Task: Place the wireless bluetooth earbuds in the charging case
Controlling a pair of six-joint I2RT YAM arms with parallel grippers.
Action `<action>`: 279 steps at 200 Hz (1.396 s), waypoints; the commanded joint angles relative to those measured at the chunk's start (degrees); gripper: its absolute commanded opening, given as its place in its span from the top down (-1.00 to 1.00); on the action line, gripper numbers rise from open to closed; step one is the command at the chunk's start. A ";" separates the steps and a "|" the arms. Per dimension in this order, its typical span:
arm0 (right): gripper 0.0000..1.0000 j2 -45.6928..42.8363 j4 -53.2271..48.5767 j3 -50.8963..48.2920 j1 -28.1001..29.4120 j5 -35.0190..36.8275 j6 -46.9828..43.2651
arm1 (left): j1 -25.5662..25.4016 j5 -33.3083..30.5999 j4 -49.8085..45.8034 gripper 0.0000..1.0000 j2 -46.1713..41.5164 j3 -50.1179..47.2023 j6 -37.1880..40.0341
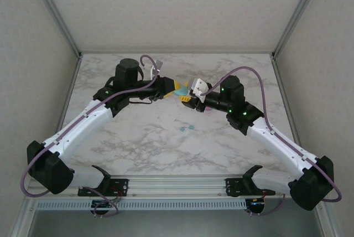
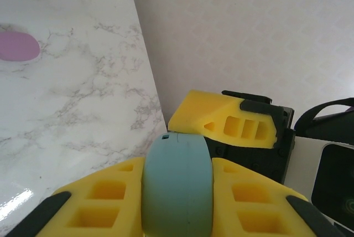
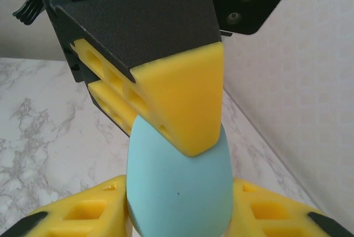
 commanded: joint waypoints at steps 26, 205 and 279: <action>0.36 0.44 -2.54 3.34 -1.54 -4.67 2.31 | -0.11 -1.01 -0.84 -0.15 -3.76 0.52 6.67; 0.35 6.23 -19.80 16.50 -6.54 -30.24 1.10 | 0.06 5.34 11.59 -0.24 -13.89 -11.77 62.53; 0.36 5.92 -17.09 16.06 -6.44 -30.66 1.38 | -0.46 9.50 10.37 -0.16 -10.57 -8.40 60.24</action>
